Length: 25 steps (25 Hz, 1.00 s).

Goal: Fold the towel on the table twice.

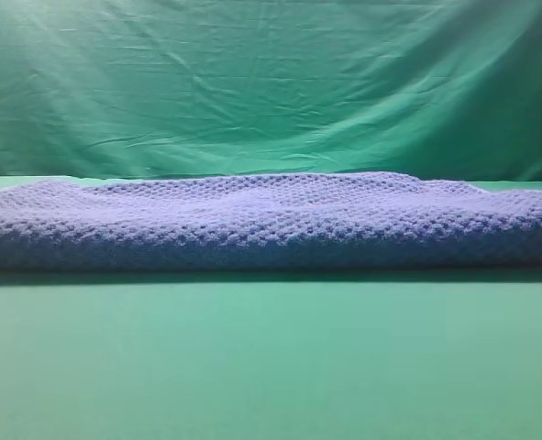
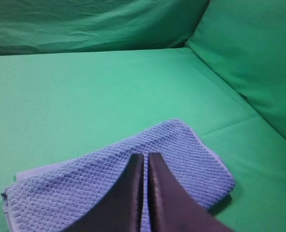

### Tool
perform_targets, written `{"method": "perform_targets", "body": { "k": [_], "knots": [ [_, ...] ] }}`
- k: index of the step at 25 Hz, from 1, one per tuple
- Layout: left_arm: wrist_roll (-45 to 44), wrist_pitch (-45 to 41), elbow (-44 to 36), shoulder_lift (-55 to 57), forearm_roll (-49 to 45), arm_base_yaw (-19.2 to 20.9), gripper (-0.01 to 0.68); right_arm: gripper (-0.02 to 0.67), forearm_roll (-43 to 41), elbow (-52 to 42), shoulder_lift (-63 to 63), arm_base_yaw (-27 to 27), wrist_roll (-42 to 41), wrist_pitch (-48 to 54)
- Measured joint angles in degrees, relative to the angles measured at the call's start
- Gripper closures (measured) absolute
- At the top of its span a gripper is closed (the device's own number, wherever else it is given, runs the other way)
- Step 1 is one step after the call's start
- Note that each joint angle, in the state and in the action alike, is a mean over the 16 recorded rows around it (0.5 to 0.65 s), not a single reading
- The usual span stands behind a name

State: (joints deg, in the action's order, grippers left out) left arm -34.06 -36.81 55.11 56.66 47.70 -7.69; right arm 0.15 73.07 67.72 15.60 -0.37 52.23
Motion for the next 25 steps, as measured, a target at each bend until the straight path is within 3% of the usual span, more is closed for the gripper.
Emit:
{"method": "perform_targets", "body": {
  "k": [6,16,25],
  "knots": [
    [7.1,-5.5,-0.4,-10.9,-10.6,0.0,0.67,0.649,0.3,-2.0,-10.3,0.0,-0.9,3.5],
    [20.7,-11.6,-6.5,-30.4,-29.0,0.0,0.673,0.649,0.9,-13.8,-28.9,0.0,-3.4,1.6],
    [23.0,-12.4,-16.9,-47.5,-32.0,0.0,0.673,0.649,4.0,-27.7,-45.1,0.0,-5.9,-2.6]
  ]
}}
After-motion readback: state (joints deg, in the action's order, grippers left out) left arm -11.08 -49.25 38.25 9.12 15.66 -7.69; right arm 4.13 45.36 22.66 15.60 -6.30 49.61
